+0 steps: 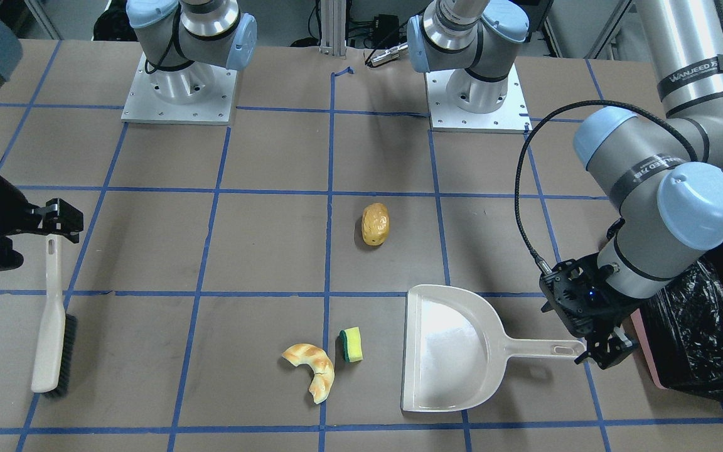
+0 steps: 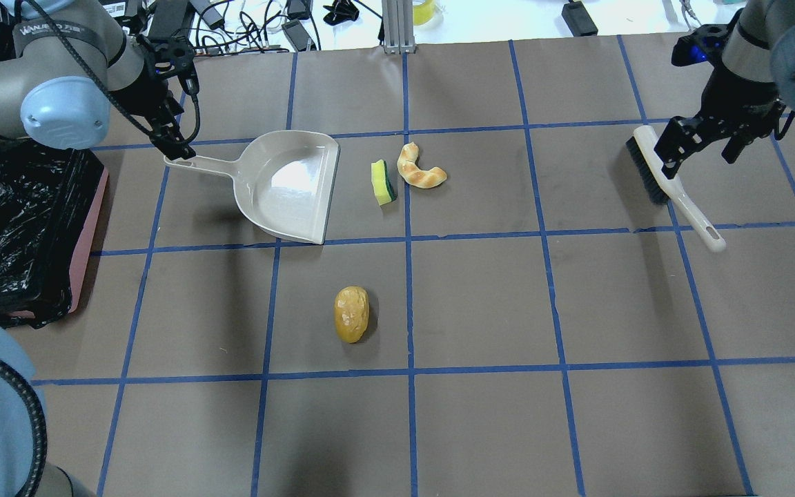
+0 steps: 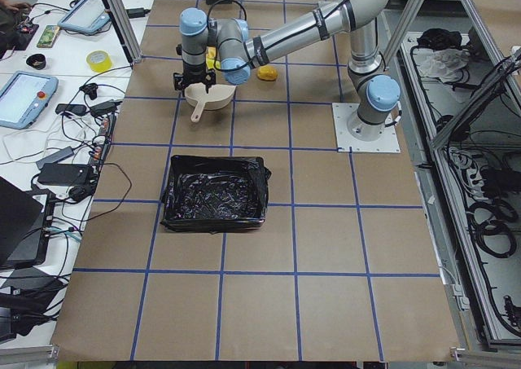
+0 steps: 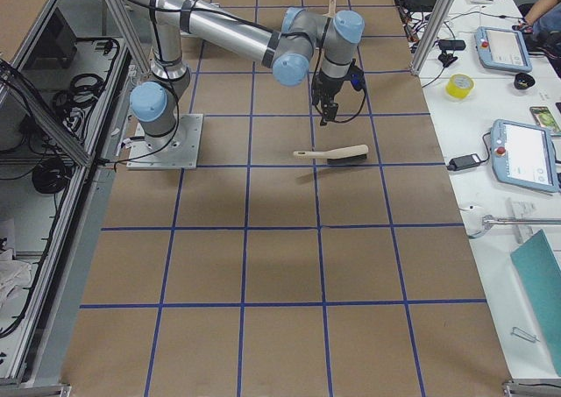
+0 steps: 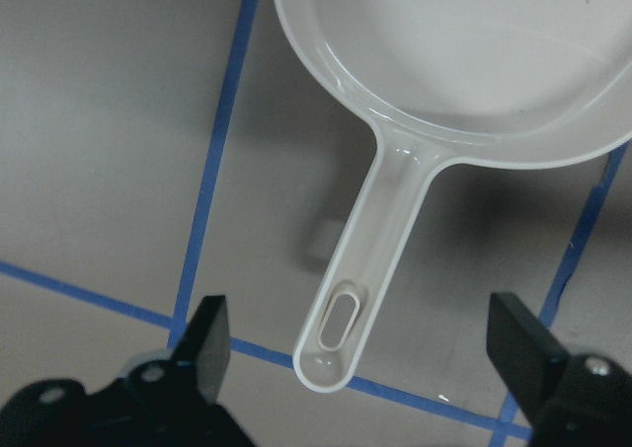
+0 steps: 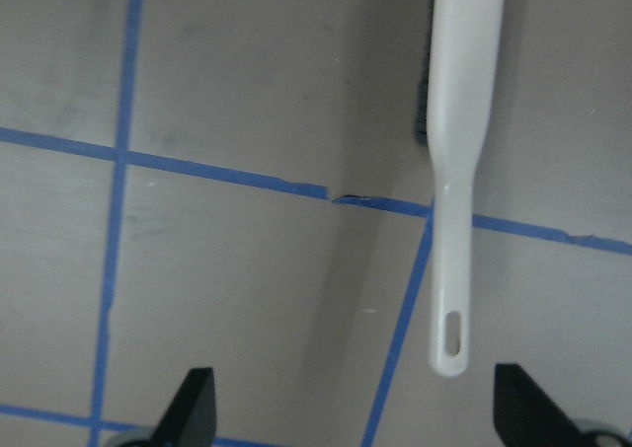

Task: Sweep and dump trash into bin
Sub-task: 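Reach the left gripper to the dustpan handle while the right gripper reaches the brush handle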

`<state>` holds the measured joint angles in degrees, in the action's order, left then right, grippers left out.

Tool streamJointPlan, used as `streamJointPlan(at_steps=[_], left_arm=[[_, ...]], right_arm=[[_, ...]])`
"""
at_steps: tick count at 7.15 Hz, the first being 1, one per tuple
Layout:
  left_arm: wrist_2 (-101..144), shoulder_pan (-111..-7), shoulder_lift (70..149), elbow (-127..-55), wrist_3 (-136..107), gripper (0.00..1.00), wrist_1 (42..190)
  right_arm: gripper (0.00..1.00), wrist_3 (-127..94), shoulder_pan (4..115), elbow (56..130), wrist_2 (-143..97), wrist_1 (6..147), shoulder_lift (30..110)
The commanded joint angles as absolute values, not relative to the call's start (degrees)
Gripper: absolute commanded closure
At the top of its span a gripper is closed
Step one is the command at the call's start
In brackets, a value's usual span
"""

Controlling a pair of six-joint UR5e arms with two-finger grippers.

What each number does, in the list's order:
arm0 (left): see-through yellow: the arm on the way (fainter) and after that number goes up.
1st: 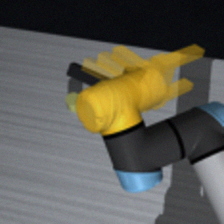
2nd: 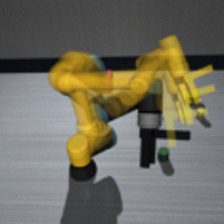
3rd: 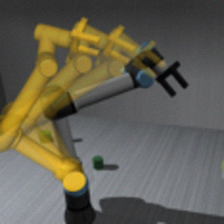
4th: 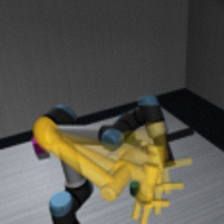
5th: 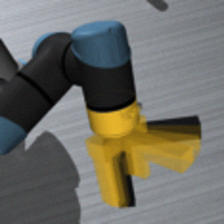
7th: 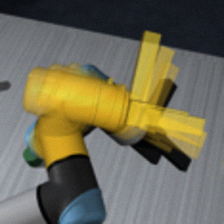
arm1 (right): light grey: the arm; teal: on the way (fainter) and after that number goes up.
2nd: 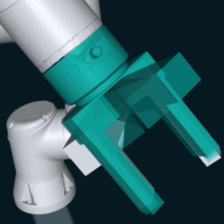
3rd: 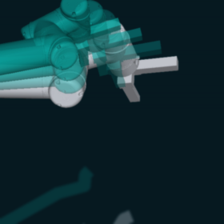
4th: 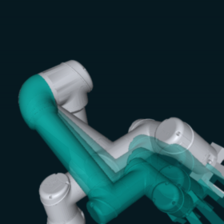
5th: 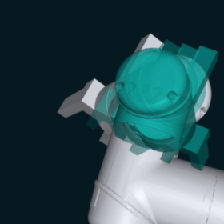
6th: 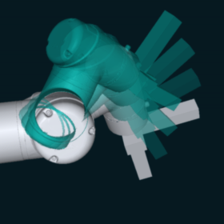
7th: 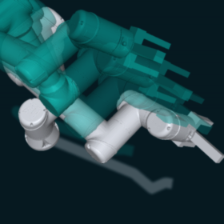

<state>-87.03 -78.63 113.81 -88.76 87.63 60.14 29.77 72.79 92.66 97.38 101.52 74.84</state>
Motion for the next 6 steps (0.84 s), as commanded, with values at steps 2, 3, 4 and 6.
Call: streamJointPlan(at_steps=[2,3,4,6], left_arm=[[-87.28,-78.4,118.81,-86.58,102.34,0.13,59.85],[-87.36,-78.4,119.61,-86.75,103.18,0.13,60.03],[-87.36,-78.4,119.97,-86.14,103.1,0.13,60.12],[-87.54,-78.4,121.38,-86.04,102.75,0.16,60.38]], right_arm=[[0.03,36.52,69.09,96.13,99.05,108.35,67.77],[0.03,37.78,67.78,99.37,99.49,112.11,67.68],[0.03,37.71,67.24,102.71,99.49,115.37,67.68],[0.15,38.05,67.32,103.89,98.97,117.33,67.76]])
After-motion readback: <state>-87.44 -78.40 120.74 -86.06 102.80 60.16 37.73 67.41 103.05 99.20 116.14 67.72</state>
